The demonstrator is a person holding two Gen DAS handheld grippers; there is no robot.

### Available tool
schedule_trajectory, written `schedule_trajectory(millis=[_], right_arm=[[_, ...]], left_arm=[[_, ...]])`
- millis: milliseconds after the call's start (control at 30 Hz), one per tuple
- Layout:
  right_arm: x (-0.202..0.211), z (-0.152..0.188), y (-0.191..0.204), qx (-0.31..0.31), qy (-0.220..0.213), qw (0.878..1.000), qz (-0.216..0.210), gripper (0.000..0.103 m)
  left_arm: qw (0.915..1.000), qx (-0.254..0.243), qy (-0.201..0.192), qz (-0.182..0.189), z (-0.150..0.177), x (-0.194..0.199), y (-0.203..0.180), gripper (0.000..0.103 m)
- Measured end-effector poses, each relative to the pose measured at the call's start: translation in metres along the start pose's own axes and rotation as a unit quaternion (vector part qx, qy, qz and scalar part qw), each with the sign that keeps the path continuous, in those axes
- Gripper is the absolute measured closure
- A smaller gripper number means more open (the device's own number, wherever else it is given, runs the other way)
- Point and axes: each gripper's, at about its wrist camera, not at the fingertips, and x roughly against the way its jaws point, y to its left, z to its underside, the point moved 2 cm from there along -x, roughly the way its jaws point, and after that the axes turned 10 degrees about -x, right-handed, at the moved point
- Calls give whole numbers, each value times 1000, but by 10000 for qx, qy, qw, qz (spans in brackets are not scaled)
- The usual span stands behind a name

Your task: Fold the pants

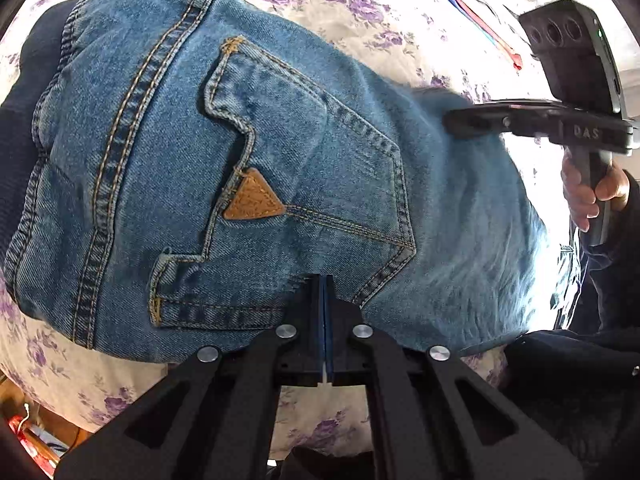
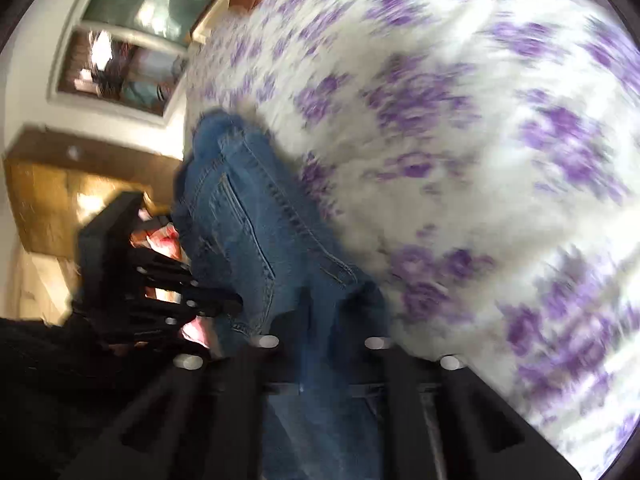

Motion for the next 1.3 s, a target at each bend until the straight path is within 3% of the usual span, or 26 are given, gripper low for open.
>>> schedule_trajectory(millis=[100, 267, 367, 500, 567, 600, 633, 700, 800, 867, 933, 1000, 1067, 1133, 1200, 1300], right_arm=[[0, 6, 2, 26, -127, 9999, 87, 95], [9, -1, 31, 244, -552, 9903, 1255, 97], [-3, -9, 18, 148, -339, 9821, 1845, 97], [-18, -10, 1, -134, -382, 9871, 1550, 91], [-6, -3, 1, -322, -451, 9874, 1485, 79], [4, 2, 3, -426, -527, 9842, 1636, 61], [19, 9, 7, -415, -681, 9797, 1840, 50], [56, 31, 17, -359, -1207, 9725, 1961, 48], [109, 83, 26, -481, -1944, 9587, 2021, 45], [121, 123, 30, -541, -2097, 9595, 1803, 49], [112, 161, 32, -648, -2031, 9644, 1567, 97], [92, 186, 32, -839, -1867, 9664, 1554, 98], [78, 201, 31, -910, -1776, 9671, 1575, 98], [66, 203, 31, -933, -1840, 9662, 1544, 98], [48, 197, 29, -935, -1839, 9618, 1800, 98], [9, 200, 7, -1354, -1094, 9675, 1832, 98]], left_arm=[[10000, -8, -16, -6, 1, -3, -2, 101], [9999, -42, -19, -149, 0, 2, -6, 101], [9994, -106, 5, -319, 0, -2, -10, 101], [9991, -52, 90, -399, -2, -8, -19, 101], [9993, 0, 171, -342, -3, -7, -20, 102], [9989, -40, 210, -410, -5, -3, -23, 102], [9978, -176, 193, -617, -7, 3, -29, 102], [9953, -509, 0, -823, -14, 19, -46, 101], [9947, -824, -344, -503, -35, 38, -81, 98], [9926, -1078, -451, -333, -57, 32, -111, 85], [9918, -1203, -408, -146, -80, 11, -126, 79], [9914, -1295, -166, -98, -98, -23, -131, 79], [9902, -1336, 162, -384, -107, -58, -132, 82], [9890, -1403, 147, -437, -109, -61, -134, 82], [9881, -1444, 197, -485, -109, -60, -135, 83], [9882, -1426, 166, -530, -110, -62, -136, 83]])
